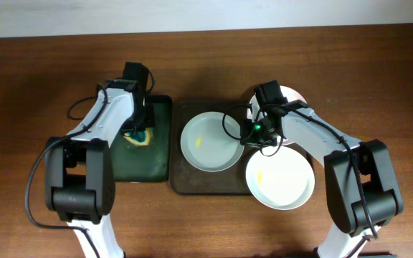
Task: Clean dirty plates on tray and stack at the side
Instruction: 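Grasp the green-yellow sponge with the left gripper and lift, then move the held sponge toward the white plate with the left gripper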
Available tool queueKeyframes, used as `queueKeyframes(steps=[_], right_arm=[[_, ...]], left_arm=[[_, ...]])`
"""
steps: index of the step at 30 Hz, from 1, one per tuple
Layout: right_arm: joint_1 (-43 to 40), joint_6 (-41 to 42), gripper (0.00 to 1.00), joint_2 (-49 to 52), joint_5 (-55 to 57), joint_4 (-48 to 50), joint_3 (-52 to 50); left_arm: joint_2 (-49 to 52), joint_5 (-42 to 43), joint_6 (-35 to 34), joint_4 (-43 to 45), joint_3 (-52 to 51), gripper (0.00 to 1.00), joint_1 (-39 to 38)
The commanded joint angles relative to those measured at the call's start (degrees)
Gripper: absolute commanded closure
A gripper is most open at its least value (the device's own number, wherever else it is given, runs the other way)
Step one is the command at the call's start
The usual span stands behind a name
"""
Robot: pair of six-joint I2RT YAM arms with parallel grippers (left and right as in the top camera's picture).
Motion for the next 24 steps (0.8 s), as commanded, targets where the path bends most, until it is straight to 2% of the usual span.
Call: queueKeyframes(steps=[1,9,24], right_arm=[[-0.1,-0.6,0.96,0.7,-0.7,-0.1,-0.3],[-0.1,-0.6,0.96,0.7,-0.7,-0.1,-0.3],[-0.1,-0.6,0.96,0.7,-0.7,-0.2,-0.3]], left_arm=[[-8.0,-0.6,-0.1,-0.7,2.3,1.00,0.3],[-17.6,-2.9,-0.1,1.4,2.3,1.00,0.3],[-17.9,-4.1,-0.1,3.6,2.1,1.00,-0.7]])
